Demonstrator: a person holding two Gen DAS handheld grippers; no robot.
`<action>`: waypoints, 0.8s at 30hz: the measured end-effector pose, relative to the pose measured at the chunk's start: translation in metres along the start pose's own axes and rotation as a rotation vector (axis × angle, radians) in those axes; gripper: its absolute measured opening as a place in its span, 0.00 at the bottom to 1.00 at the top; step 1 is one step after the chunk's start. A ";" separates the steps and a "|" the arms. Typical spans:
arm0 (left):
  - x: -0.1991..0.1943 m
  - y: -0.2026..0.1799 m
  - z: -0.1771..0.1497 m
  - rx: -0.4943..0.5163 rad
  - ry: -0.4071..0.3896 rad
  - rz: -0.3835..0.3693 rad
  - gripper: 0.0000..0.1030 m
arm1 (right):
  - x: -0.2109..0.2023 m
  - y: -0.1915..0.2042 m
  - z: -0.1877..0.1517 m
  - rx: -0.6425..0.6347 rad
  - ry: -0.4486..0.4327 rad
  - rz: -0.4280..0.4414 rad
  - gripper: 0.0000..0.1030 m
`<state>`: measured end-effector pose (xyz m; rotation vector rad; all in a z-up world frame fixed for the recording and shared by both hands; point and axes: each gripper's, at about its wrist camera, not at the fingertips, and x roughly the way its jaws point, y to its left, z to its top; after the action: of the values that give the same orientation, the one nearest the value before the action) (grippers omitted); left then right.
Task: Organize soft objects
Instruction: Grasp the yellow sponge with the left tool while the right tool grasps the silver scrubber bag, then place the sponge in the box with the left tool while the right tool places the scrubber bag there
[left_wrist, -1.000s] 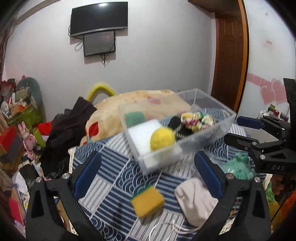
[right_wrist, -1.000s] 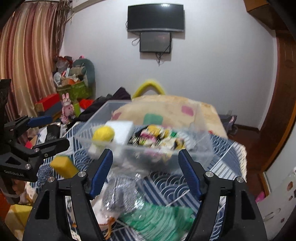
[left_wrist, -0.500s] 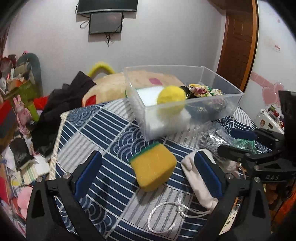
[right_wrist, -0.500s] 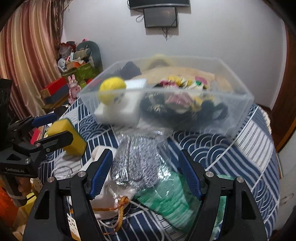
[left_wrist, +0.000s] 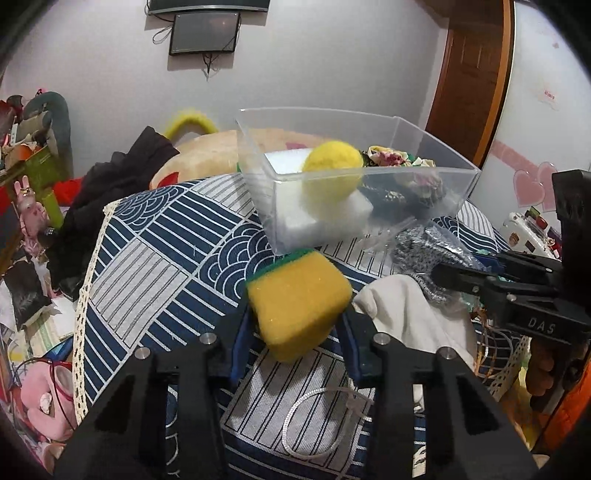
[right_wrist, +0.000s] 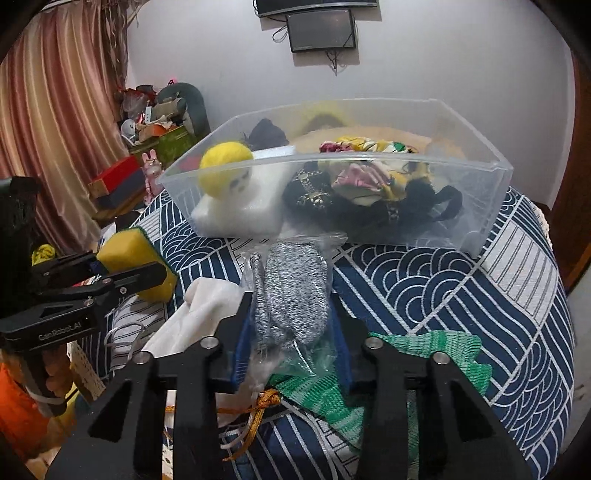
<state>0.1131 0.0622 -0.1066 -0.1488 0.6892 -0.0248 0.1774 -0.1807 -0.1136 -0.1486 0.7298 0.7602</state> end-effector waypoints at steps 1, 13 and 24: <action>-0.002 0.000 0.000 0.000 -0.007 -0.002 0.40 | -0.004 0.000 0.000 0.001 -0.009 -0.001 0.28; -0.045 -0.013 0.024 0.033 -0.143 -0.014 0.40 | -0.042 -0.002 0.002 -0.018 -0.118 -0.024 0.27; -0.065 -0.020 0.062 0.036 -0.275 -0.015 0.40 | -0.068 -0.007 0.027 -0.008 -0.254 -0.065 0.27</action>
<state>0.1031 0.0551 -0.0154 -0.1205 0.4134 -0.0304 0.1629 -0.2147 -0.0498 -0.0804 0.4792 0.7047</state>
